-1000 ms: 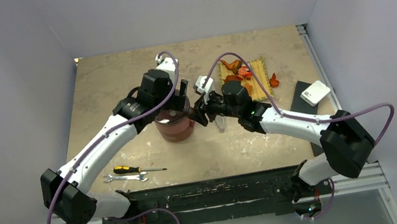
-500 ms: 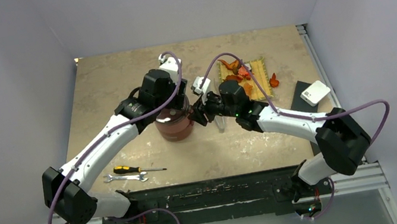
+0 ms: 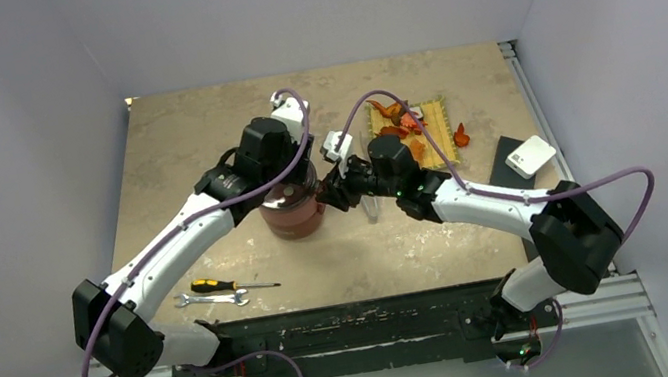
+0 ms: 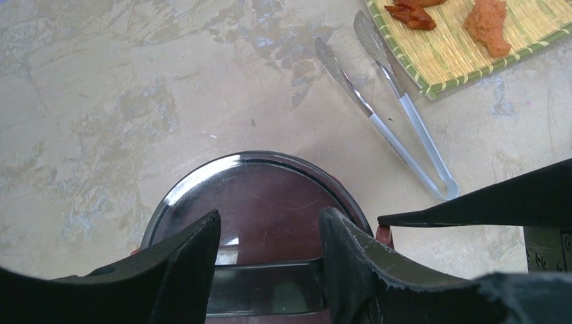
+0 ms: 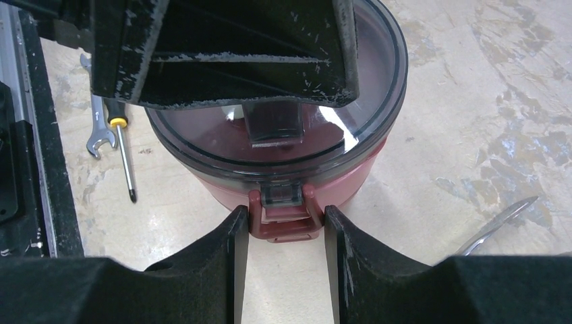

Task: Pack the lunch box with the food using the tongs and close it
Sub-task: Adjust the packing box at the center of the board, then reset both arms

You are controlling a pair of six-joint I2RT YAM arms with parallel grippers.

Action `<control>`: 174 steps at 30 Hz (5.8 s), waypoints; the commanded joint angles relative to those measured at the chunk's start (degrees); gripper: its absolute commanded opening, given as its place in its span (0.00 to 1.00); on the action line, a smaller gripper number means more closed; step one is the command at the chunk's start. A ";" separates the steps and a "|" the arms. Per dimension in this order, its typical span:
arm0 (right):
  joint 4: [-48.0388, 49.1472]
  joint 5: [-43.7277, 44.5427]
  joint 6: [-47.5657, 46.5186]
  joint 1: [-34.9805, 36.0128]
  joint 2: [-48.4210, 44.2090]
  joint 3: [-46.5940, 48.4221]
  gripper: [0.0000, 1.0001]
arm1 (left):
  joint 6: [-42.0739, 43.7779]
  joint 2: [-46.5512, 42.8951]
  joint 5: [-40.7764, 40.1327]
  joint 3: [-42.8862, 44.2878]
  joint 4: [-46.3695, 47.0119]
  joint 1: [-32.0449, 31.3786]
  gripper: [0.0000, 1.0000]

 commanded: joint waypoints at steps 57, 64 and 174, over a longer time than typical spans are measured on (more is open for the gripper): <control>25.81 -1.32 8.83 0.99 3.53 -13.69 0.00 | -10.23 -10.17 -5.03 2.15 -10.39 1.22 0.92; 25.51 -1.66 8.73 0.99 4.16 -13.31 0.00 | -21.88 -19.91 -9.66 -3.27 -15.68 4.96 0.94; -8.89 50.88 19.19 -11.41 -53.48 -17.34 0.99 | -5.73 -35.13 -23.94 -23.30 10.91 9.37 0.99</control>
